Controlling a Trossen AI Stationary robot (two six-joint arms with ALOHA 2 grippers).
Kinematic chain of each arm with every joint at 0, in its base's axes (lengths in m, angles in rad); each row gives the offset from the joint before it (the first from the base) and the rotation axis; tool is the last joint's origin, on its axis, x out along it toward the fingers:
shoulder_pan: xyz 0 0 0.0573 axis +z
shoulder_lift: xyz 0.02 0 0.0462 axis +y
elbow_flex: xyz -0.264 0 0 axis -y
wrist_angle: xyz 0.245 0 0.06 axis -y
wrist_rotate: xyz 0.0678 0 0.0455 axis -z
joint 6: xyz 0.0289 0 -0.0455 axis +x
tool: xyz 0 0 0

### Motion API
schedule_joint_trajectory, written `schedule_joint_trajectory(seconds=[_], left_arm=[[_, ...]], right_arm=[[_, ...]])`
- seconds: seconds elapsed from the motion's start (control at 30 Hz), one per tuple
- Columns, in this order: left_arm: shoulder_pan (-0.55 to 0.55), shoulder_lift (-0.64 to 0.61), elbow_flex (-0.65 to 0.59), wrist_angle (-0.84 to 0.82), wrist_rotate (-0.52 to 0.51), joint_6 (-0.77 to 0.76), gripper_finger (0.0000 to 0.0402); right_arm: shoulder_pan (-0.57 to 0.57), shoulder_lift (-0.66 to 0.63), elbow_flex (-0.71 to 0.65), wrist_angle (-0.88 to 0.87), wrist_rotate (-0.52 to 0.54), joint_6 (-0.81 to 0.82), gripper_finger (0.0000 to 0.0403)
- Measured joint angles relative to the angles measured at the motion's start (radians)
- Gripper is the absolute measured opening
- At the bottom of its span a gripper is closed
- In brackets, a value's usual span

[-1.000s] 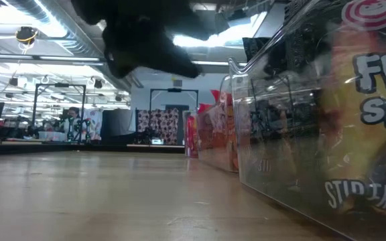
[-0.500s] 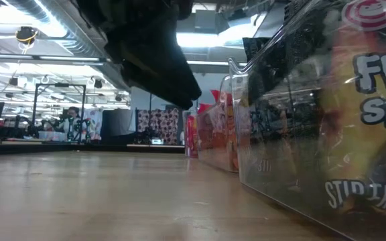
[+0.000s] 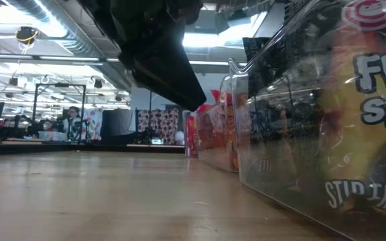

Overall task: Sort Maruchan noodles
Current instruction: Put the orange noodle pack into the middle transparent bin

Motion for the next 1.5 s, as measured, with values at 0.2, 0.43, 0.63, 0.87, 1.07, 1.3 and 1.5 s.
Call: schedule_joint_trajectory(seconds=[0.2,0.43,0.63,0.87,1.07,1.3,1.5], left_arm=[[0.016,0.000,0.000,-0.001,0.000,0.001,0.0175],[0.024,0.000,0.000,0.005,0.000,-0.002,0.0175],[0.014,0.000,0.000,0.007,0.002,-0.028,0.0175],[-0.020,0.000,0.000,0.008,0.009,-0.060,0.0175],[-0.057,0.001,0.000,0.008,0.009,-0.082,0.0175],[-0.079,0.001,0.000,0.007,0.009,-0.082,0.0175],[-0.075,0.001,0.000,0.007,0.016,-0.081,0.0175]], right_arm=[[-0.080,0.188,0.007,0.095,-0.166,-0.047,0.0231],[-0.031,0.202,0.036,-0.056,-0.121,-0.025,0.0220],[0.033,0.198,0.042,-0.321,-0.110,0.006,0.0198],[0.222,0.176,0.038,-0.522,-0.170,0.104,0.0192],[0.351,0.082,0.091,-0.632,-0.185,0.130,0.0200],[0.361,0.044,0.159,-0.714,-0.118,-0.001,0.0257],[0.252,0.120,0.161,-0.698,-0.036,-0.162,0.0337]])
